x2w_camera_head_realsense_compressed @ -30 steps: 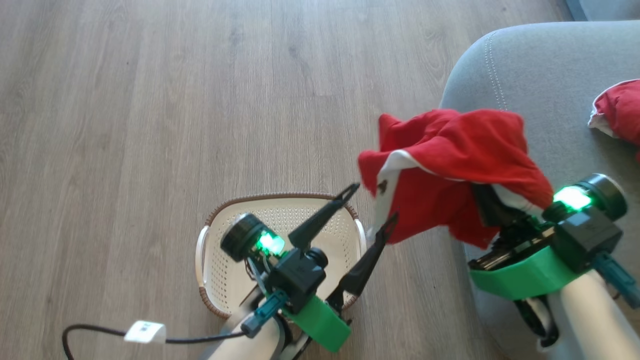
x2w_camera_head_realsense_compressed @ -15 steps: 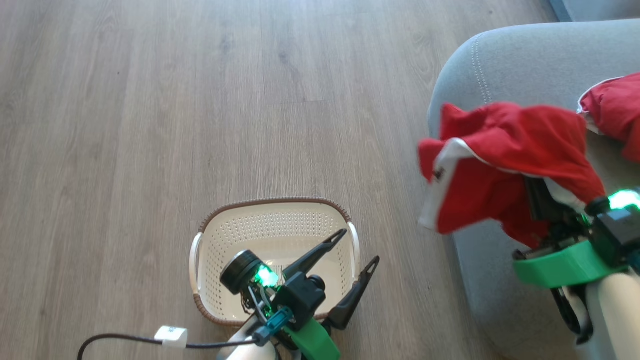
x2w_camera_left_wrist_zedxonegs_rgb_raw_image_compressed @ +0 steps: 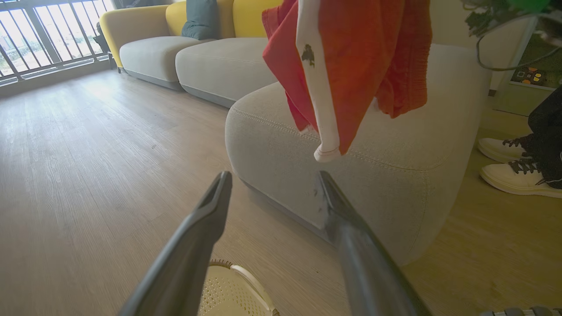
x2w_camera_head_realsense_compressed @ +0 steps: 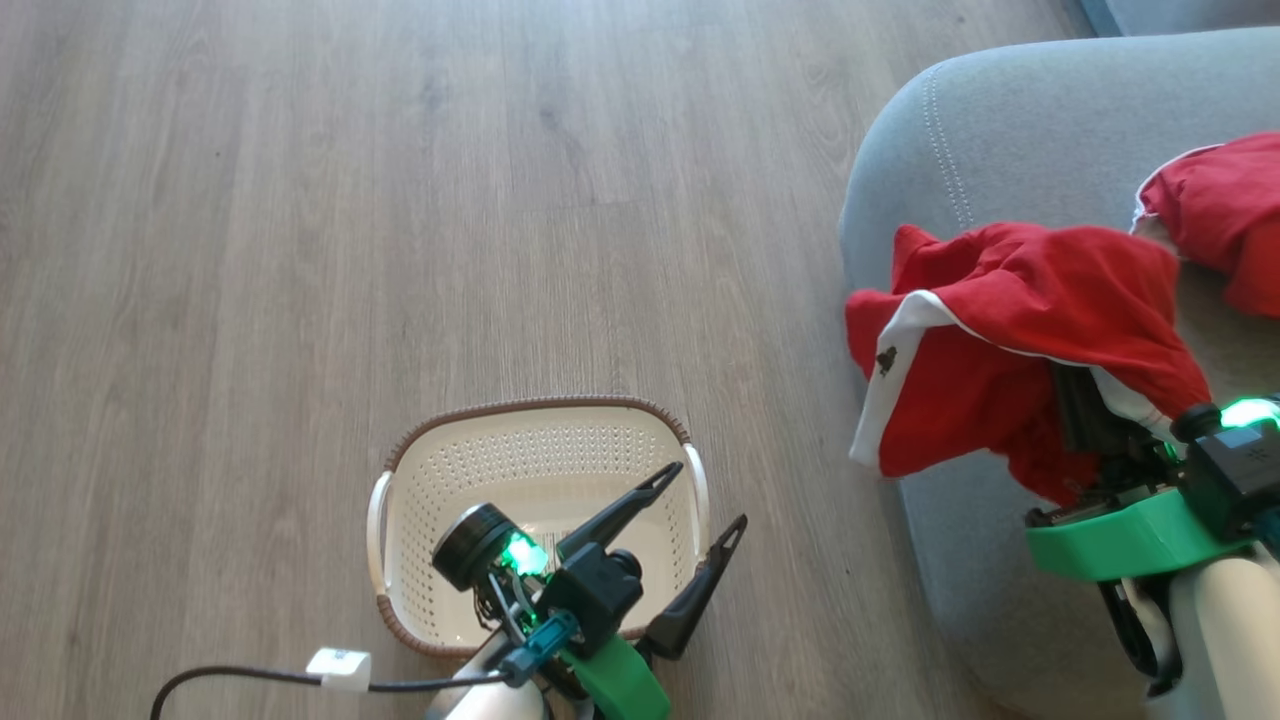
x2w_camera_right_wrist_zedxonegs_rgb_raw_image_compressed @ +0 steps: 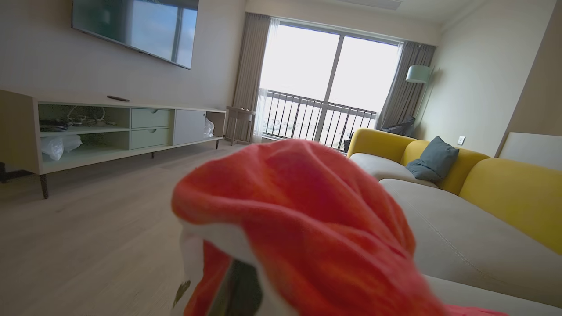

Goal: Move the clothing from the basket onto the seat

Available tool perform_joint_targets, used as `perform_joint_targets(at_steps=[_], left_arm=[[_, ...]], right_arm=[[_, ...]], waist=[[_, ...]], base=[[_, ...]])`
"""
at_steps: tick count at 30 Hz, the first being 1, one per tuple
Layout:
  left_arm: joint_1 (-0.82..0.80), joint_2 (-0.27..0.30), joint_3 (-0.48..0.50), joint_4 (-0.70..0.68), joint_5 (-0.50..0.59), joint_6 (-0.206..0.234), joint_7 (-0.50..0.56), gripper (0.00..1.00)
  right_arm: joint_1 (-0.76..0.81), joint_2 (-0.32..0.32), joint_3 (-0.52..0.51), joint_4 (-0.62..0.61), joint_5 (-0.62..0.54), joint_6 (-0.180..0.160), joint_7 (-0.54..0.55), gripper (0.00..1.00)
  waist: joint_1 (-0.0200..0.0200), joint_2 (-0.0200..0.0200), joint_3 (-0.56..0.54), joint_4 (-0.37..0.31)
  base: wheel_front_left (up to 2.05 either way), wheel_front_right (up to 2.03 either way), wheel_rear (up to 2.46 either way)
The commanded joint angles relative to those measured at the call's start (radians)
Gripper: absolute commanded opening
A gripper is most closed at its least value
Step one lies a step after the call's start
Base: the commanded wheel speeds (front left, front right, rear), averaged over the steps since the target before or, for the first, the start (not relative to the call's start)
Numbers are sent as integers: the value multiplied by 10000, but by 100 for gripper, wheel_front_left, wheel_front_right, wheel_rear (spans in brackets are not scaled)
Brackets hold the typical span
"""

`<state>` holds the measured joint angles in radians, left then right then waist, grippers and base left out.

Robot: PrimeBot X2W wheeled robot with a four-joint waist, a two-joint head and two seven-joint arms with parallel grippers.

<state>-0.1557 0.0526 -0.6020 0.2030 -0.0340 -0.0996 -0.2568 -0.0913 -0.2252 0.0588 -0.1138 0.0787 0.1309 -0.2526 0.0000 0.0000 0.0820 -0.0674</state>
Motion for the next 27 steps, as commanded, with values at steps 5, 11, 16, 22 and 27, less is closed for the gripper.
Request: perform_joint_targets(at_steps=[5,11,16,22,27], left_arm=[[-88,-23,391,-374,78,-2,-49,100],[-100,-23,356,-467,114,-29,-49,100],[-182,26,365,-554,179,-66,-49,100],[-342,66,304,-653,216,-105,-49,100],[-494,136,129,-658,245,-159,-49,100]], right_arm=[[-225,-77,-60,-364,-138,-2,-92,0],[-138,-5,-307,-402,-205,-2,-92,0],[-62,96,-558,-475,-219,-2,-92,0],[127,186,-936,-570,-217,-2,-92,0],[291,225,-1116,-614,-247,-2,-92,0]], waist=[[0,0,18,-269],[0,0,10,-1110],[0,0,80,-1986],[0,0,201,-3022],[0,0,282,-3752]], base=[[0,0,0],[0,0,0],[0,0,0],[0,0,0],[0,0,0]])
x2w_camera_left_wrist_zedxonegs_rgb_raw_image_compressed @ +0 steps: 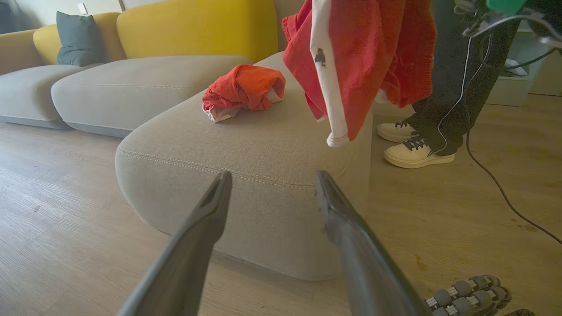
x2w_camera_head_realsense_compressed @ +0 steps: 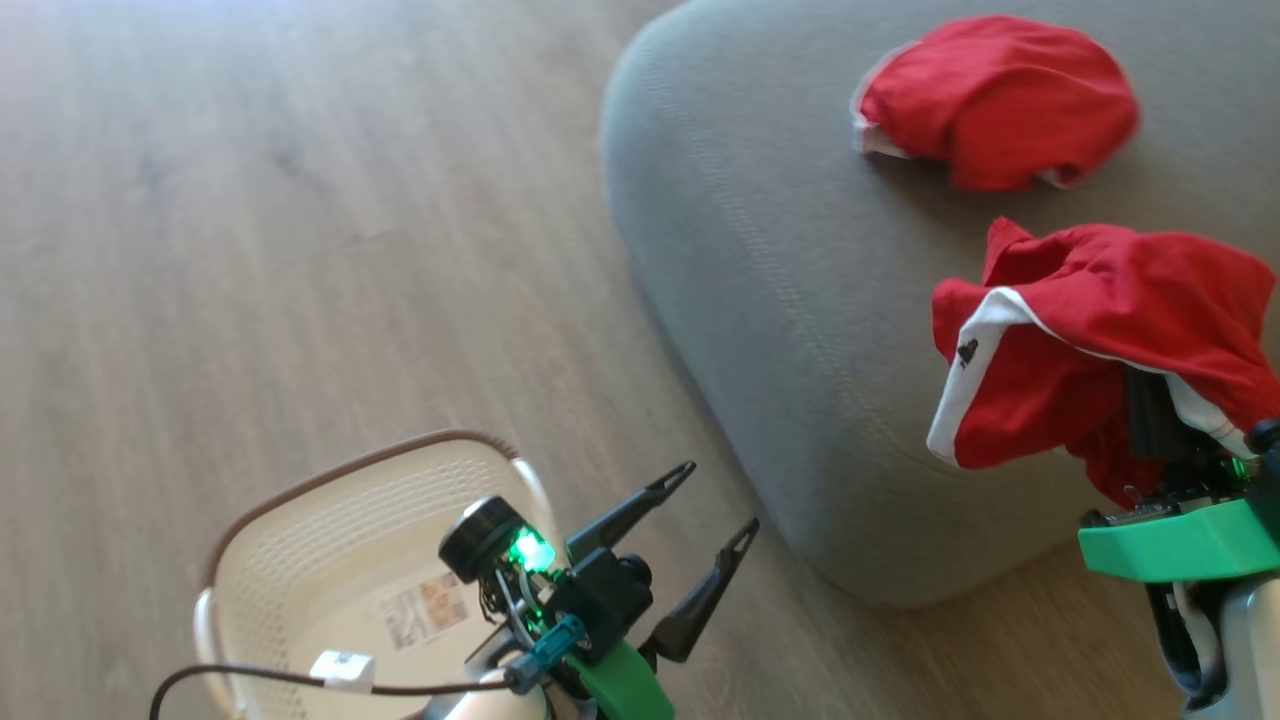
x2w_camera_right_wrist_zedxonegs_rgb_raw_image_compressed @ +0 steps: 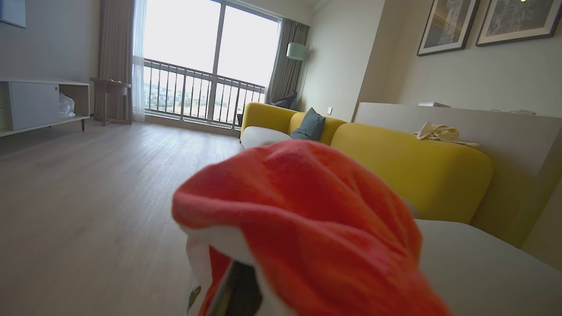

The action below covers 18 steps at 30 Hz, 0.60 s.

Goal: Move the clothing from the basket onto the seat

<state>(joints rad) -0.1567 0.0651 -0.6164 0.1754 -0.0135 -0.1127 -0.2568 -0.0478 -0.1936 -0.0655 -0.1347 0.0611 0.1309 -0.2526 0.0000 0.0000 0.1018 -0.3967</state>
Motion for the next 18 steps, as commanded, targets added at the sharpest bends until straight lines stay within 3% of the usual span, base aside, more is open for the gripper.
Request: perform_joint_targets(at_steps=[1,6,18], left_arm=[[-504,20,266,-387,34,-32,-49,100],[-437,5,295,-416,-37,11,-49,100],[-578,-20,-154,-293,-101,-99,-49,100]], right_arm=[[-118,-83,98,-420,-72,-2,-92,0],[-33,3,-54,-502,-17,-2,-92,0],[167,336,-579,-763,-55,-2,-92,0]], waist=[[0,0,88,-598],[0,0,120,-1262],[0,0,386,-1406]], base=[[0,0,0],[0,0,0],[0,0,0]])
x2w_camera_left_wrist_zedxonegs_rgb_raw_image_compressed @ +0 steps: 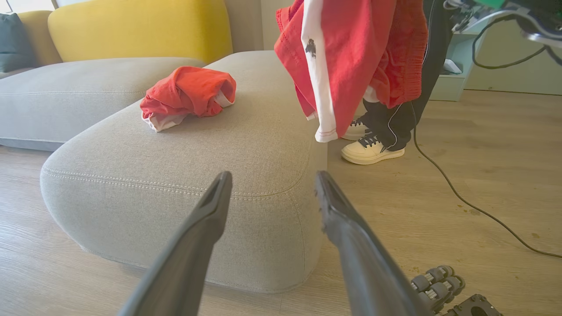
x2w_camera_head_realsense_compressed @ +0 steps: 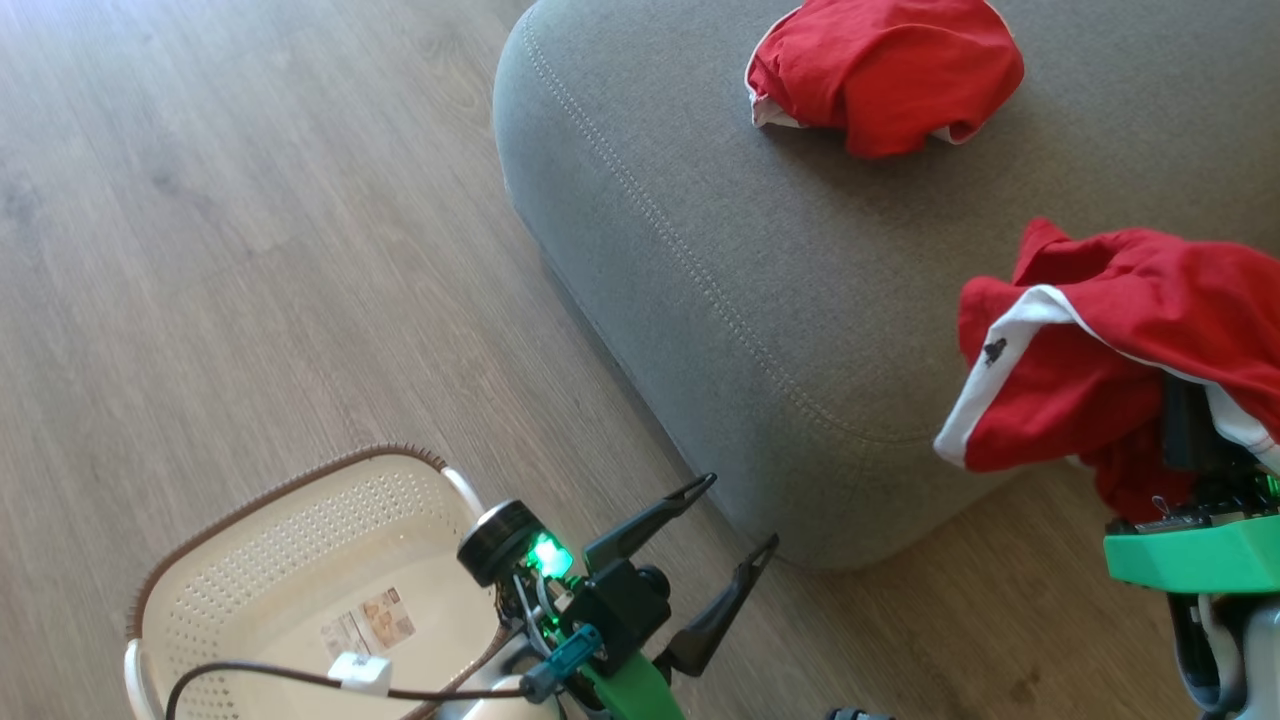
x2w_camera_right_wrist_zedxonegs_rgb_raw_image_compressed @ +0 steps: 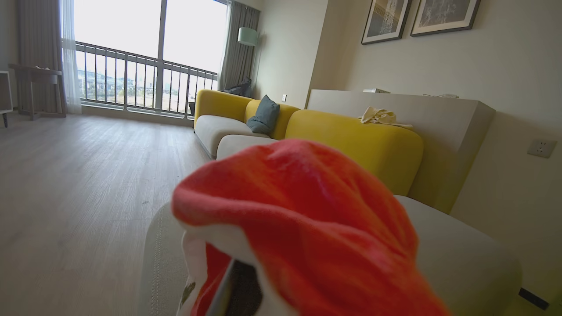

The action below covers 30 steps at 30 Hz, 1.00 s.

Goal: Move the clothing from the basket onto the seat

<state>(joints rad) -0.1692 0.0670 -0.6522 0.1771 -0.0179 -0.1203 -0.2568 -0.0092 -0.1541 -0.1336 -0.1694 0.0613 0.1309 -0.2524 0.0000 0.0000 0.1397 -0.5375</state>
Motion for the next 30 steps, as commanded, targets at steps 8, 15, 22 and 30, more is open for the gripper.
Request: perform_joint_targets(at_steps=[8,15,22,30], left_arm=[[-411,-5,209,-350,-49,-51,-49,100],[-633,417,191,-456,142,-68,-49,100],[-1284,1127,-142,-546,274,-88,-49,100],[-1810,2044,-554,-798,361,-97,-49,100]], right_arm=[[-594,-202,277,-298,-30,-2,-94,0],[-1788,-297,-46,-134,73,-2,-94,0],[-3399,-114,-1117,16,59,-2,-94,0],[-5679,-601,-1541,722,-89,-2,-94,0]], waist=[[0,0,205,-7],[0,0,1178,39],[0,0,2618,374],[0,0,4085,436]], base=[[0,0,0],[0,0,0],[0,0,0],[0,0,0]])
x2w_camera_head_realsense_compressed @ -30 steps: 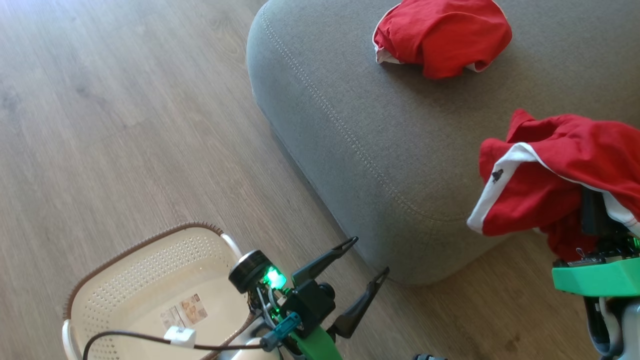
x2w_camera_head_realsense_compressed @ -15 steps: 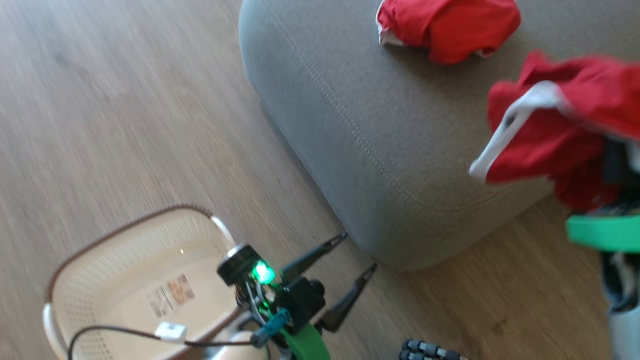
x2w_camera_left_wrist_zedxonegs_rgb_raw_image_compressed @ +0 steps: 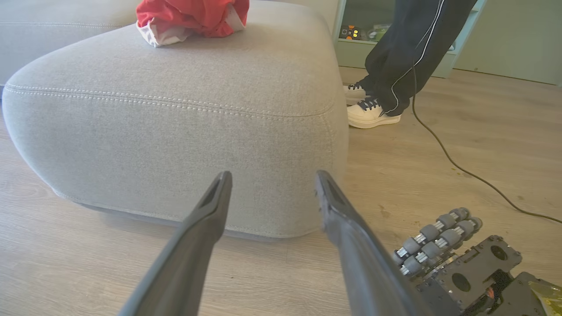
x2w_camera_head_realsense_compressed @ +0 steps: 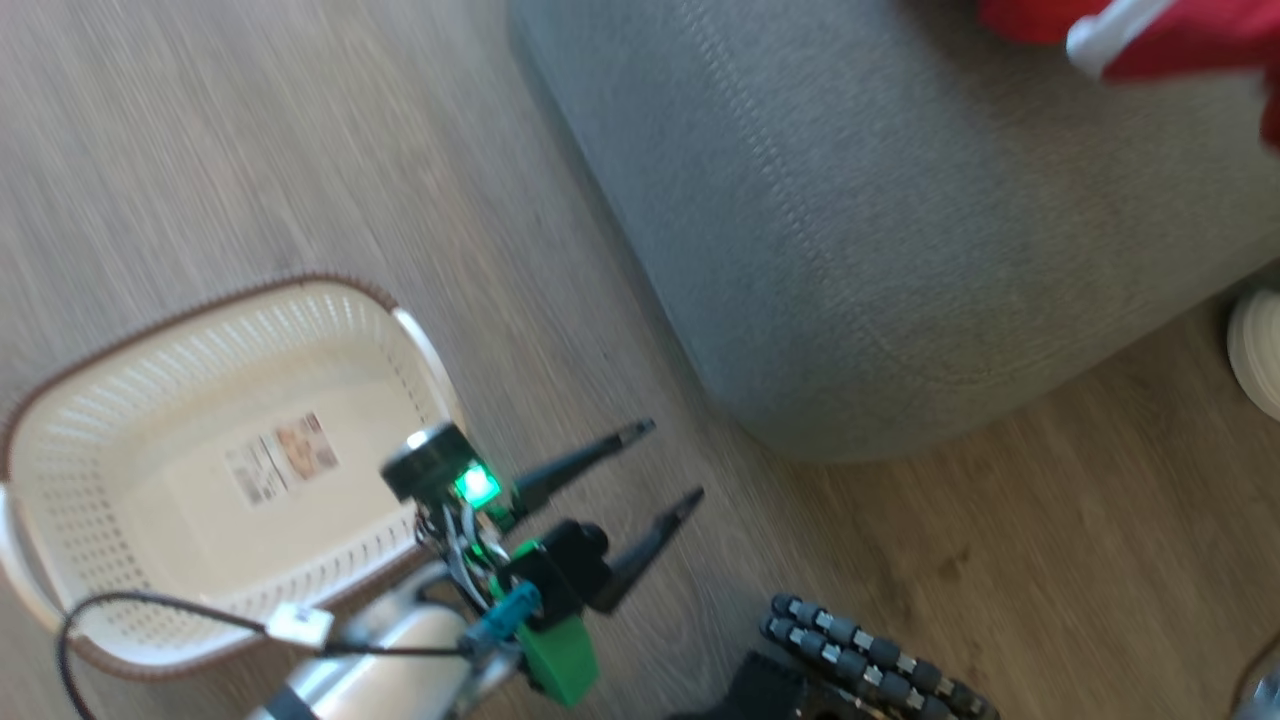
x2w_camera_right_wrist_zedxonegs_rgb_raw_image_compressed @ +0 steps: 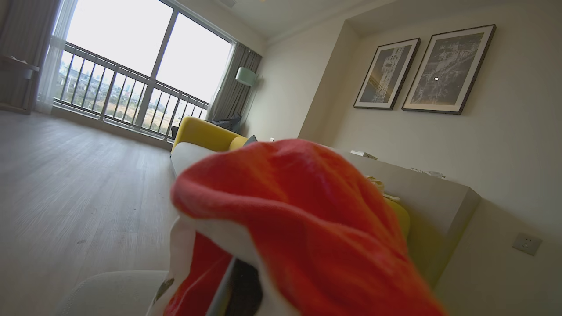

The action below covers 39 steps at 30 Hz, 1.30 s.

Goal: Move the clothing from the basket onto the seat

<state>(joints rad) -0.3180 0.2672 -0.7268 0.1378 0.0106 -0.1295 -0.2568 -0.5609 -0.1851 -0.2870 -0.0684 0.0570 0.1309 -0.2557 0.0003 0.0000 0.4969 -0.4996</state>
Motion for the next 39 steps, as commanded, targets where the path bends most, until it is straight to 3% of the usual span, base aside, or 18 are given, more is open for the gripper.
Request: perform_joint_targets(at_steps=[1,18,23,29,39], left_arm=[[-406,156,165,-437,95,-5,-49,100],[-1106,1040,-4,-798,107,179,-49,100],[-1169,1156,-91,-859,86,272,-49,100],[-1310,1082,-192,-920,29,498,-49,100],[-1309,972,-156,-900,-98,752,-49,100]], right_arm=[[-470,-361,-47,-143,-89,-2,-61,0],[-4437,-1468,-1239,3309,-245,-2,-61,0],[-5249,-1492,-1747,4468,-471,-2,-61,0],[-5754,-1443,-2455,6558,-1302,-2,-61,0],[-6512,-1633,-2075,10116,-2295,-2,60,0]], waist=[[-3,0,680,51],[-3,0,2420,572],[-3,0,2664,830],[-3,0,2823,1198],[-3,0,3024,1378]], base=[[0,0,0],[0,0,0],[0,0,0],[0,0,0],[0,0,0]])
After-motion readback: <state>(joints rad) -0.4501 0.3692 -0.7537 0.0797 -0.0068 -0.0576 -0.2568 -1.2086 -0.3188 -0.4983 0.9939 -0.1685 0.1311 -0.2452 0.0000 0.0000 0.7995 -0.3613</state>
